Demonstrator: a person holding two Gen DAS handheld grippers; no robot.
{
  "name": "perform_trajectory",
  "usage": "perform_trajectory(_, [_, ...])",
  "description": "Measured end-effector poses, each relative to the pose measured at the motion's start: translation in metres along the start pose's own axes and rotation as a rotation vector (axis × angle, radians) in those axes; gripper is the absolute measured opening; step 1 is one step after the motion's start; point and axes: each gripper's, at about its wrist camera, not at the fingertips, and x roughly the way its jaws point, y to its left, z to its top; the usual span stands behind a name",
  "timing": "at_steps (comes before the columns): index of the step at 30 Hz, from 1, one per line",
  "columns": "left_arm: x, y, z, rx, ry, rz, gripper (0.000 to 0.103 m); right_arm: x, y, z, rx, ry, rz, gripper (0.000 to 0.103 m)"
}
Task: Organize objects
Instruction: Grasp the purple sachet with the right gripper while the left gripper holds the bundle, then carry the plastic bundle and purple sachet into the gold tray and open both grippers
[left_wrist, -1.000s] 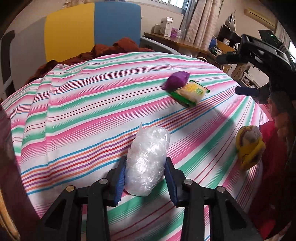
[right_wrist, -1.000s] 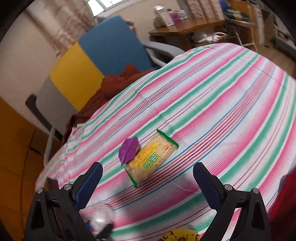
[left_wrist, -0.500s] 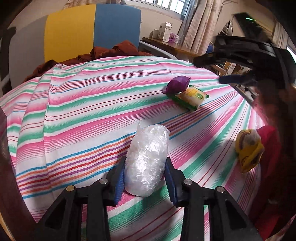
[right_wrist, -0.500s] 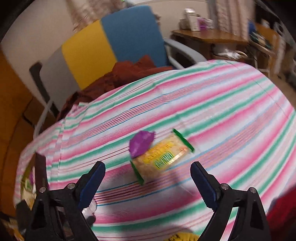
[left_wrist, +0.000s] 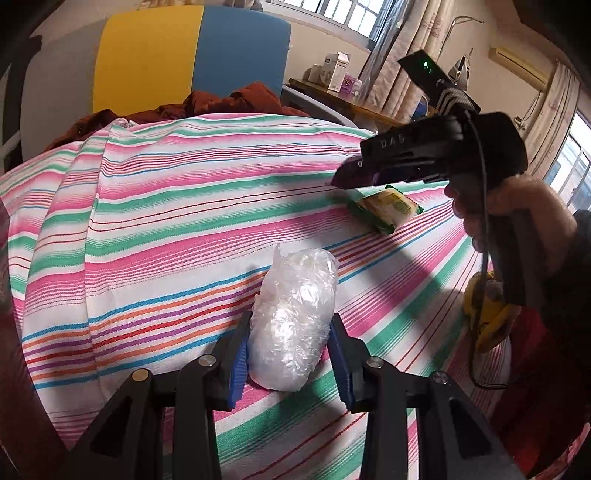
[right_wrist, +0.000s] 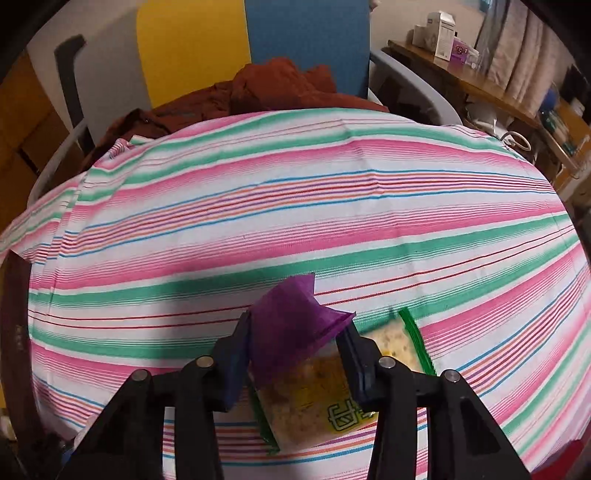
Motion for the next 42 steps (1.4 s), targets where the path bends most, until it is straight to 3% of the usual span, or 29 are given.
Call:
perform_trajectory(7, [-0.007,0.003,0.005,-0.033,0.019,0.004,0.035,-0.015,0.019,-0.004,-0.058,-0.032,0.148,0.045])
perform_trajectory(11, [-0.034,-0.005,0.01,-0.03,-0.02,0.008,0.035,-0.021,0.042,-0.008,-0.125,-0.038,0.21,0.045])
perform_trajectory(22, [-0.115,0.008,0.015,-0.083,-0.129,0.087,0.035,-0.055,0.078,-0.024,-0.19,-0.076,0.254,0.045])
perform_trajectory(34, [-0.197,0.096,-0.019,-0.272,-0.263,0.263,0.035,-0.109,0.193,-0.048,-0.319,-0.114,0.408,0.045])
perform_trajectory(42, [-0.237,0.154,-0.037,-0.408,-0.342,0.352,0.036,-0.118,0.269,-0.07,-0.398,-0.087,0.504,0.045])
